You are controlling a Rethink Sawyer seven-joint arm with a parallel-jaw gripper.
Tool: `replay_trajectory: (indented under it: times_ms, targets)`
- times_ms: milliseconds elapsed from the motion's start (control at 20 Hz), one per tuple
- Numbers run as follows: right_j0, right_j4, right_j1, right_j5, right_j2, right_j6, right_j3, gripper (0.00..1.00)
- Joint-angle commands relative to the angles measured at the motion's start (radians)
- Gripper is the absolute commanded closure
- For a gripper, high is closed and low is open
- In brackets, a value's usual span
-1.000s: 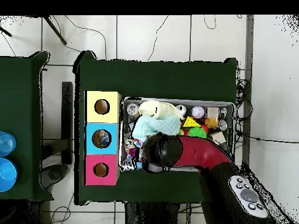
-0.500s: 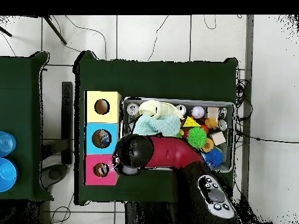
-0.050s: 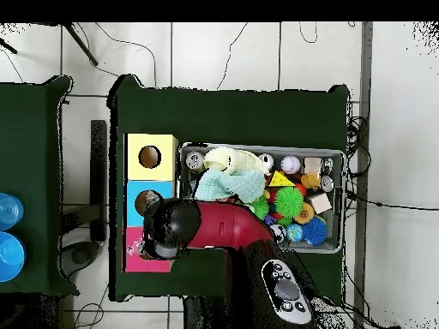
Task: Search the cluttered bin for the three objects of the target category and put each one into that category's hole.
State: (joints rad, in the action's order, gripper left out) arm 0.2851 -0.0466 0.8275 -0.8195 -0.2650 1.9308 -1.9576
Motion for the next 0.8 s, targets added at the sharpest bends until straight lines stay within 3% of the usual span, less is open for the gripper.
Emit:
replay_trajectory:
  times_ms: [50, 400, 800]
  targets:
    - [-0.008, -0.068, -0.041, -0.057, 0.065, 0.254, 0.055, 1.0]
    - [-0.031, -0.128, -0.095, 0.07, 0.066, 0.241, 0.037, 1.0]
    - [-0.072, -0.176, -0.125, 0.066, 0.094, 0.27, 0.09, 1.0]
